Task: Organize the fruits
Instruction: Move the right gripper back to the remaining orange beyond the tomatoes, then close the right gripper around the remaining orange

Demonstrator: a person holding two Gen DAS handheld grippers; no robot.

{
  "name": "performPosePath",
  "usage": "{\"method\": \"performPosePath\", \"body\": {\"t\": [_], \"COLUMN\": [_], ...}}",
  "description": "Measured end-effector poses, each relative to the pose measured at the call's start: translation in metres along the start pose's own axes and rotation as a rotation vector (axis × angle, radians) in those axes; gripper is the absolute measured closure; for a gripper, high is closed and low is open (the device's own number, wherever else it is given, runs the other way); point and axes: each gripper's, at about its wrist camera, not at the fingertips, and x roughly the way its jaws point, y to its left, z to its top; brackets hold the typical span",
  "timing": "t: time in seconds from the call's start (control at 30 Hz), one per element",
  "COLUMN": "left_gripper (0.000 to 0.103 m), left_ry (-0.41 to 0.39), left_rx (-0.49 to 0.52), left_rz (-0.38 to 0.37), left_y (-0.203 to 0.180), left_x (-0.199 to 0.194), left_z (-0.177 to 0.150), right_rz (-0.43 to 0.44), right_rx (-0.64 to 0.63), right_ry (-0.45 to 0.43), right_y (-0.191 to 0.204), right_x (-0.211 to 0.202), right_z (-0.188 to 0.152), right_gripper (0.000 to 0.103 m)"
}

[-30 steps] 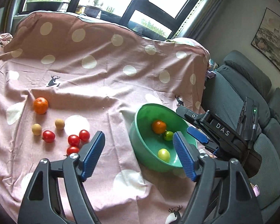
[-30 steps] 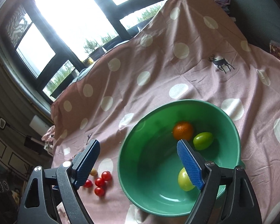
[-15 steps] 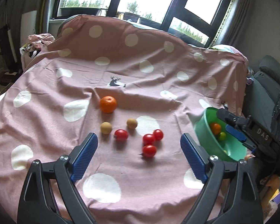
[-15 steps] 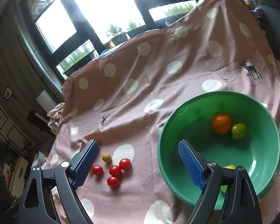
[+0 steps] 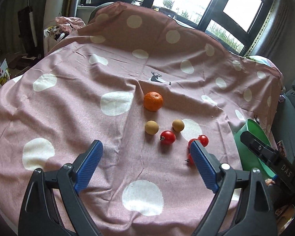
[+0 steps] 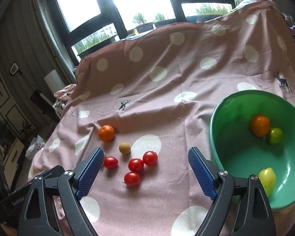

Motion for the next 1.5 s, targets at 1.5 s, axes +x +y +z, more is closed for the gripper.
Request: {"method": "performPosePath", "body": {"t": [1.5], "left_gripper": [0.013], "left_ry": [0.015], "left_rx": [-0.093], "left_rz": [-0.031], "left_y": [0.032], "left_x": [-0.007], "left_z": [0.012], "right_rz": [0.010], "right_rx": [-0.027], "right_ry": [0.139], "right_y": [0.030], "right_x": [0.029], "right_z": [0.010], "right_gripper": [0.015]}}
